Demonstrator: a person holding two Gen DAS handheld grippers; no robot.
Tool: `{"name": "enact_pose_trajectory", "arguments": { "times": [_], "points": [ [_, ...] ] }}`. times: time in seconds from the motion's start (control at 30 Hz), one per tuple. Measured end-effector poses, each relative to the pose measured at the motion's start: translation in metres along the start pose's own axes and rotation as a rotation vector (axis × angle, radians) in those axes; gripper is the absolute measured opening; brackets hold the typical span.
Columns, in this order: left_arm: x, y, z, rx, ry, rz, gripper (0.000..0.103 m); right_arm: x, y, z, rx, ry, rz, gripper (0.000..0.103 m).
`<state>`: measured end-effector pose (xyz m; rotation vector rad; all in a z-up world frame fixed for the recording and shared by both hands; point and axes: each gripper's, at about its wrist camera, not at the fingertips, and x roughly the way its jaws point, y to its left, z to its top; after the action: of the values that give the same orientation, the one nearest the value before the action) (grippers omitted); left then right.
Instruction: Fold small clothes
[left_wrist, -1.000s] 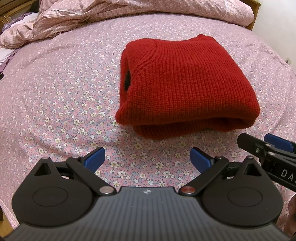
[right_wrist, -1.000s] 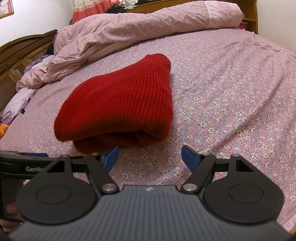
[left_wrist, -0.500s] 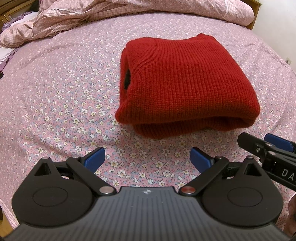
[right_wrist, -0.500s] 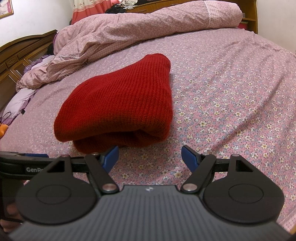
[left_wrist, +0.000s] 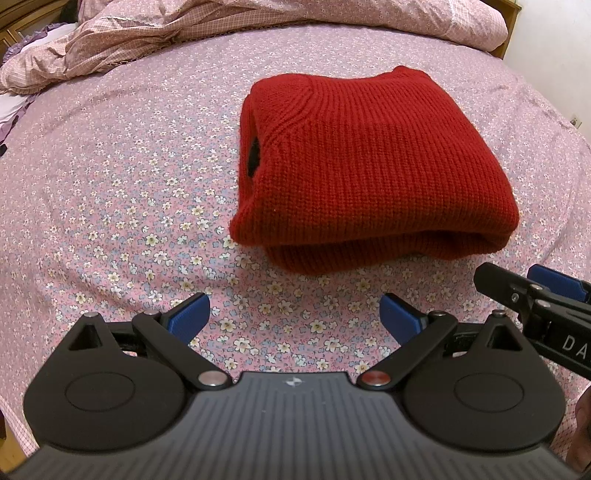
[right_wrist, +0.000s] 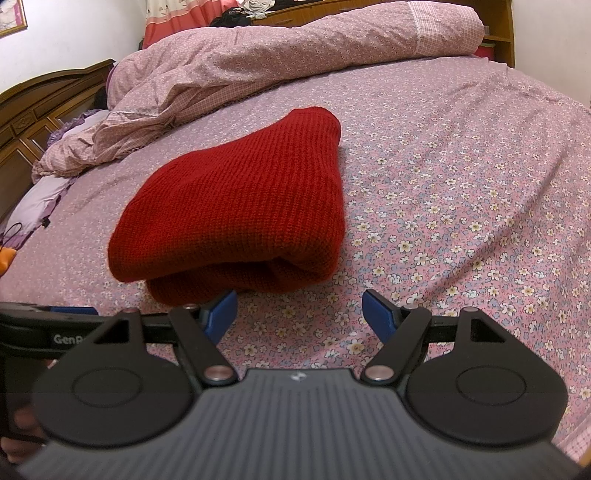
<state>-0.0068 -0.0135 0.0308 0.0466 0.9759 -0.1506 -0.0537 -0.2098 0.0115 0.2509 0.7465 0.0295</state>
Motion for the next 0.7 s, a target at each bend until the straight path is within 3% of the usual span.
{"name": "enact_pose_trajectory", "arguments": {
  "times": [0.7],
  "points": [
    [-0.0015, -0.0006, 0.0001, -0.001, 0.001, 0.0, 0.1, 0.0004, 0.0001, 0.0002, 0.0, 0.0, 0.0, 0.076]
  ]
}}
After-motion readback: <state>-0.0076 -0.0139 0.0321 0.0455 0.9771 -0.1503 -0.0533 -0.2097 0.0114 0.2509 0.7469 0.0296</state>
